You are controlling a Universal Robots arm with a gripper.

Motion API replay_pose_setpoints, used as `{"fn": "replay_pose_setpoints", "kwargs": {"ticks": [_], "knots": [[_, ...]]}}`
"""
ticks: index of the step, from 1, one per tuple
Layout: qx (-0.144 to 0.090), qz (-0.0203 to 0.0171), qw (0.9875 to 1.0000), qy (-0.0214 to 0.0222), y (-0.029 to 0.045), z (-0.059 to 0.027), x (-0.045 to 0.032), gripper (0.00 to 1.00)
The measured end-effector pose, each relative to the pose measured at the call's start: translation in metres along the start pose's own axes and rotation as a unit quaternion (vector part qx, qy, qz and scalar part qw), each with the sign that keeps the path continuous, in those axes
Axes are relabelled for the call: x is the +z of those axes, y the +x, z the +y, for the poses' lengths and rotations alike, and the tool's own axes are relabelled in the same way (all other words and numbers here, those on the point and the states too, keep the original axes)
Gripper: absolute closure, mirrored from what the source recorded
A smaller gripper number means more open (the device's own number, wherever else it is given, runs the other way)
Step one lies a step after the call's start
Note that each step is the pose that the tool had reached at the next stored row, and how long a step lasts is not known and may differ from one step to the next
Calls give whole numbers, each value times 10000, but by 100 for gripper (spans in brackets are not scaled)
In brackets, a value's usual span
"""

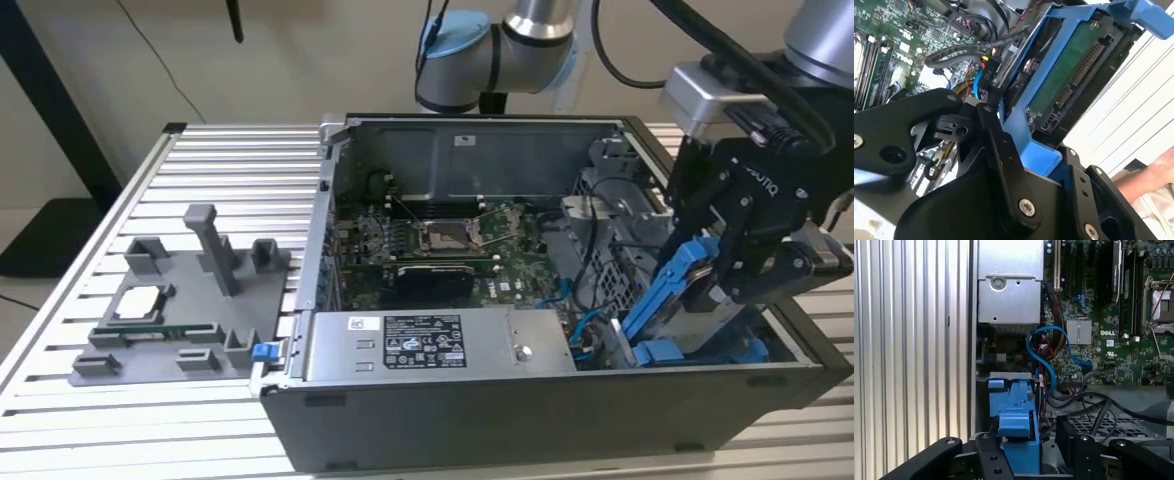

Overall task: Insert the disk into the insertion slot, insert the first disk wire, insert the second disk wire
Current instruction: 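Insert the disk into the insertion slot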

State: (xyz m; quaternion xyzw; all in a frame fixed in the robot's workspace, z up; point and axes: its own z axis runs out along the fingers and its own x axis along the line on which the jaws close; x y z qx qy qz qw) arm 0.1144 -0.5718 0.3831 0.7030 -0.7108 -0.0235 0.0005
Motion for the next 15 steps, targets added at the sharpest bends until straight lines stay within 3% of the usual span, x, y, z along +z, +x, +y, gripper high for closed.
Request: {"fn": "replay_pose_setpoints", "kwargs": {"ticks": [2, 5, 6, 15], "knots": [[-1, -48, 10000, 11, -17, 0, 5, 0], [6, -55, 10000, 12, -22, 0, 6, 0], [9, -54, 10000, 12, -24, 0, 6, 100], [19, -58, 10000, 15, -45, 2, 5, 100]]}}
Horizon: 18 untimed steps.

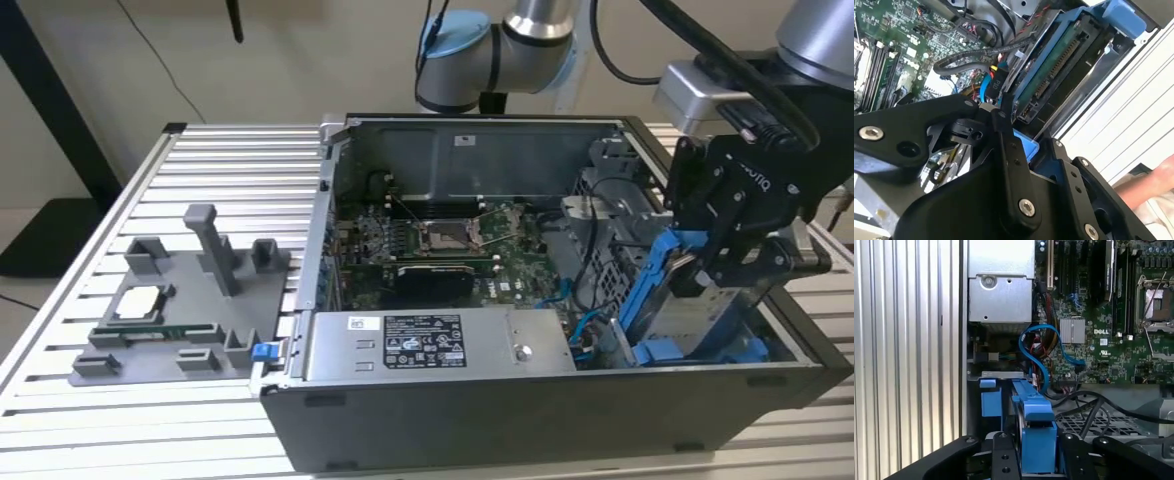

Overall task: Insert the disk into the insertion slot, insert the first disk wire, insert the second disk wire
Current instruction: 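Insert the disk into the insertion slot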

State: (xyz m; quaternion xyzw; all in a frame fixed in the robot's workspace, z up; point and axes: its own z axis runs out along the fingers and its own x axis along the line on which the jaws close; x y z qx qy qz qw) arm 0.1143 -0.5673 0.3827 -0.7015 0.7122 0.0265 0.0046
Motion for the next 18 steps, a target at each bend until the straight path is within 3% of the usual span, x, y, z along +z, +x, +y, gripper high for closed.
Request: {"fn": "replay_pose_setpoints", "kwargs": {"ticks": [3, 4, 13, 18], "knots": [[0, -5, 10000, 0, -2, 0, 0, 100], [-1, -9, 10000, 0, -3, 0, -3, 0], [0, -2, 10000, 0, -9, 5, -142, 0], [0, -2, 10000, 1, -72, 6, -142, 0]]}}
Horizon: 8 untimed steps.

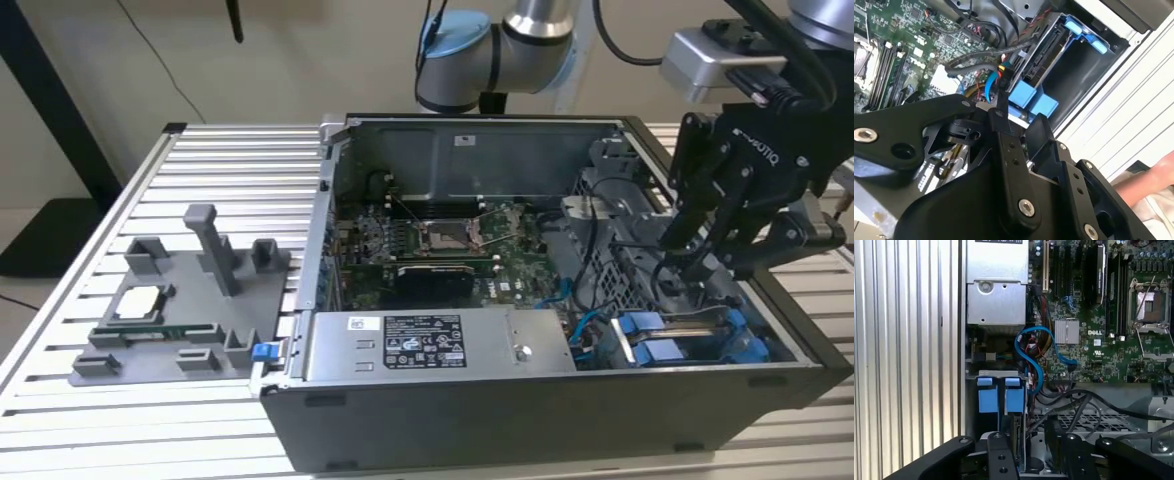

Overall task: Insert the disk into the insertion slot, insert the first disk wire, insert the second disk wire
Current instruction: 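Insert the disk into the insertion slot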

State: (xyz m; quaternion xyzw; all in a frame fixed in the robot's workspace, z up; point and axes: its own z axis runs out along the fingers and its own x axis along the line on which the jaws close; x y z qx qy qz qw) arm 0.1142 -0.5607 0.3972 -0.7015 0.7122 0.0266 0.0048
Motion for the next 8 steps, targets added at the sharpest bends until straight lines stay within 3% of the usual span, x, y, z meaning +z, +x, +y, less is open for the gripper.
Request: {"fn": "replay_pose_setpoints", "kwargs": {"ticks": [5, 8], "knots": [[-1, -17, 10000, 7, -19, -9, 7, 0], [-3, -54, 10000, 8, -19, -61, 16, 0]]}}
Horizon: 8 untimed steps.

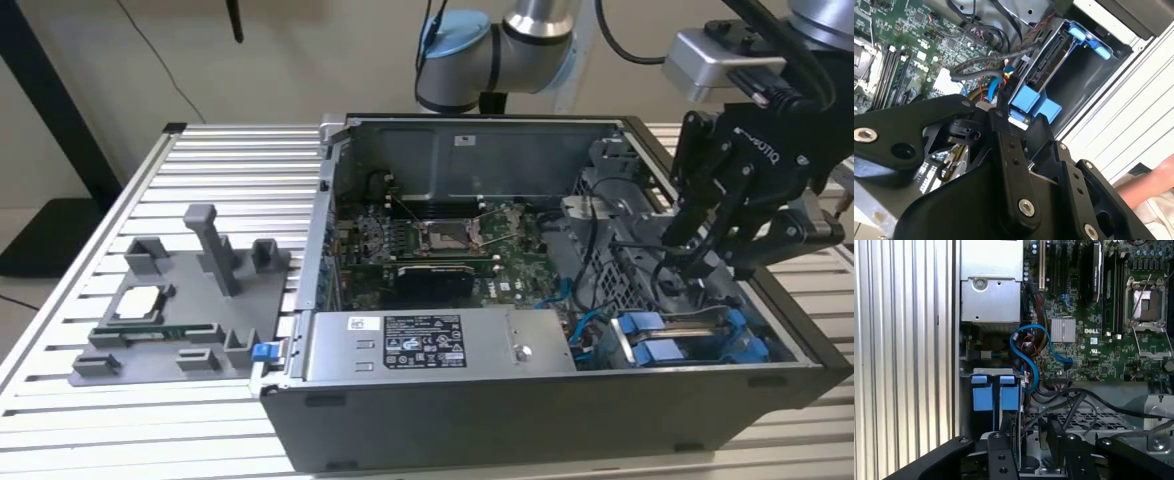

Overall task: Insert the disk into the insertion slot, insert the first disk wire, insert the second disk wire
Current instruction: 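Insert the first disk wire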

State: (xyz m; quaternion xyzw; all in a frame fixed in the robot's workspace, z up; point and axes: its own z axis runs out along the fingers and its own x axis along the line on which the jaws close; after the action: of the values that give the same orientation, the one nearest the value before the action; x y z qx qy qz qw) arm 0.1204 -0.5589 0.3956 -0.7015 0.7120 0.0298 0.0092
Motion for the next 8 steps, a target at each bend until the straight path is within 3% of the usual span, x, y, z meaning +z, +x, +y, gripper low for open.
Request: {"fn": "replay_pose_setpoints", "kwargs": {"ticks": [4, 8], "knots": [[-7, -92, 10000, 0, -1, -55, 18, 0], [-10, -131, 9999, 9, -23, -57, 66, 0]]}}
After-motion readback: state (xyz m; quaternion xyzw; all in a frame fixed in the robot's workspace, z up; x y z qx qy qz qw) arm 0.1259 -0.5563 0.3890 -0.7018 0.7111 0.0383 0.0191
